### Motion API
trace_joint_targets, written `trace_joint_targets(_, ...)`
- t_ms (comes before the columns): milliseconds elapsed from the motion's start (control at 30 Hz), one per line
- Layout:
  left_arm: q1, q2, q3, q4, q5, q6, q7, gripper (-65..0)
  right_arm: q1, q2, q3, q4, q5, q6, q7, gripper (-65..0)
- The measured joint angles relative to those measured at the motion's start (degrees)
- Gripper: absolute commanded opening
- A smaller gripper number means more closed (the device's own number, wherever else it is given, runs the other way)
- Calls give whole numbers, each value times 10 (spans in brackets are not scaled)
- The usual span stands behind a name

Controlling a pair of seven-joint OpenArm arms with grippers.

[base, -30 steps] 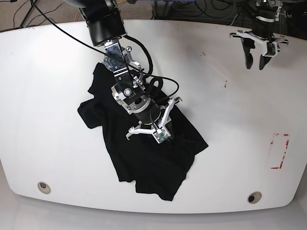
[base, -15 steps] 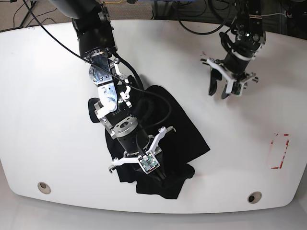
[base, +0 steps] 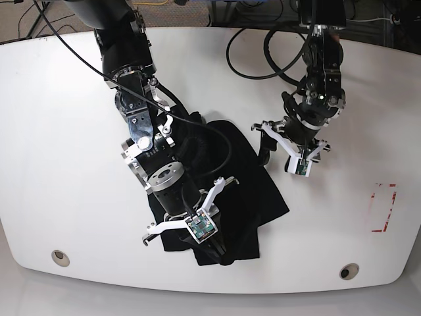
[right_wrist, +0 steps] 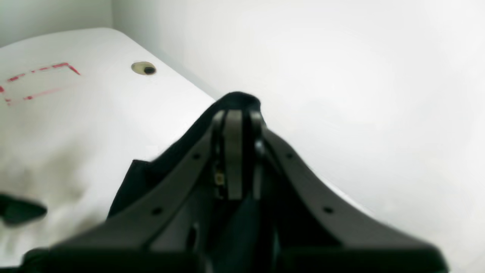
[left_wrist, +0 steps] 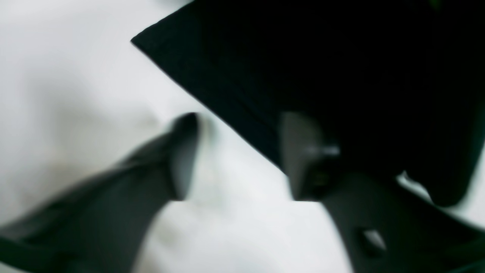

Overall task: Layout the t-shirt on the table in an organized manner, then fold the t-shirt properly
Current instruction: 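Reach the left gripper to the shirt's other edge and grasp it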

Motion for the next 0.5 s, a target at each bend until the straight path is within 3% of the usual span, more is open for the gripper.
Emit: trace_joint_targets(500,-120,18,-58,-173,1,5,2,-150,-4,9,0,12,6,0,0,-650)
